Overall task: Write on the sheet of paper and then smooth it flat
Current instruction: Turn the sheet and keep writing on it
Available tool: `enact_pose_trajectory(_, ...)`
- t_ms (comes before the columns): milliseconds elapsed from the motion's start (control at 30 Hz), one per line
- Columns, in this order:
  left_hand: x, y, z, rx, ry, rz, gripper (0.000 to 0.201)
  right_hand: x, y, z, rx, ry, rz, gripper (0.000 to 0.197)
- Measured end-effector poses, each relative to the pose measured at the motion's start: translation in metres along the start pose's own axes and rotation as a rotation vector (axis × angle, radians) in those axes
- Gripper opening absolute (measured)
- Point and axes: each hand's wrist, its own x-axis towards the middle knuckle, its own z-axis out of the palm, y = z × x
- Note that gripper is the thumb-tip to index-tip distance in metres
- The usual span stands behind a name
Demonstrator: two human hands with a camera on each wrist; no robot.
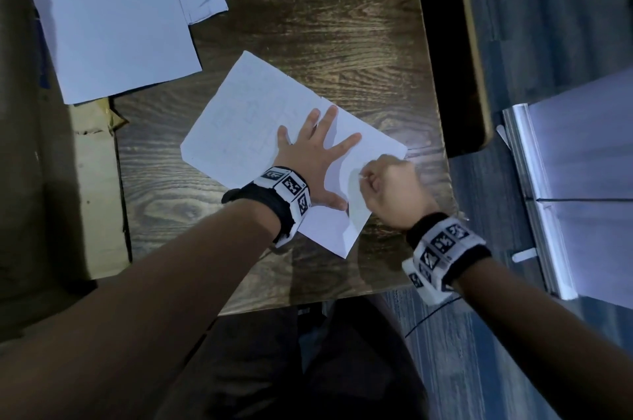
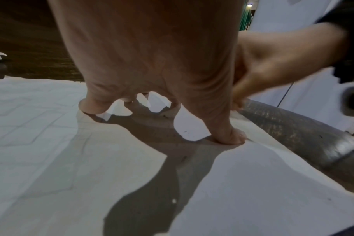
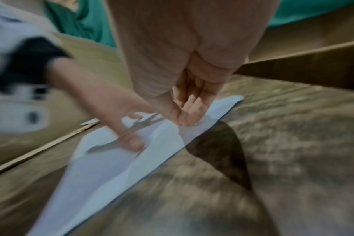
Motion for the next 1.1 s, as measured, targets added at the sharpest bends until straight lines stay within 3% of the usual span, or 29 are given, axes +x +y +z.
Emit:
enact_pose_trajectory(67, 0.001, 0.0, 0.0, -0.009, 0.008, 0.001, 0.123, -0.007, 0.0, 0.001, 0.006, -0.084, -0.019, 0.013)
enact_pose_trajectory(200, 0.0, 0.0, 0.001, -0.011, 0.003, 0.004, 0.122, 0.022, 0.021, 0.0, 0.014, 0.163, 0.138, 0.011)
enact_pose_trajectory(300, -0.001, 0.0, 0.001, -0.005, 0.015, -0.001, 0.122, -0.01, -0.004, 0.007, 0.031, 0.012, 0.005, 0.009)
enact_pose_trajectory(367, -0.001, -0.001, -0.002, -0.003, 0.016, 0.003, 0.122, -0.001, 0.001, -0.001, 0.017, -0.03, 0.004, 0.01)
enact_pose_trajectory(500, -0.001, -0.001, -0.002, -0.008, -0.009, 0.0, 0.122, 0.032, 0.018, -0.004, 0.012, 0.167, 0.117, 0.012)
enact_pose_trajectory(667, -0.001, -0.001, -0.005, 0.056, -0.021, 0.005, 0.126, -0.012, -0.003, 0.008, 0.032, -0.068, -0.05, 0.008)
enact_pose_trajectory(800, 0.006, -0.007, -0.019, 0.248, -0.065, 0.174, 0.132, 0.01, 0.018, -0.003, 0.093, 0.06, -0.019, 0.005)
enact_pose_trajectory(867, 0.01, -0.011, -0.031, 0.33, -0.107, 0.264, 0.131, 0.013, 0.018, -0.005, 0.089, 0.031, -0.055, 0.007)
enact_pose_trajectory(933, 0.009, -0.017, -0.038, 0.247, -0.151, 0.267, 0.119, 0.014, 0.015, -0.003, 0.07, -0.027, -0.078, 0.01)
enact_pose_trajectory(1000, 0.002, -0.025, -0.032, -0.059, -0.104, 0.165, 0.104, 0.018, 0.014, -0.001, 0.067, -0.033, -0.081, 0.009)
enact_pose_trajectory(1033, -0.003, -0.028, -0.024, -0.183, -0.052, 0.115, 0.102, 0.02, 0.013, 0.001, 0.067, -0.026, -0.084, 0.008)
enact_pose_trajectory(1100, -0.01, -0.03, -0.007, -0.23, 0.028, 0.057, 0.12, 0.021, 0.008, 0.004, 0.057, -0.027, -0.112, 0.006)
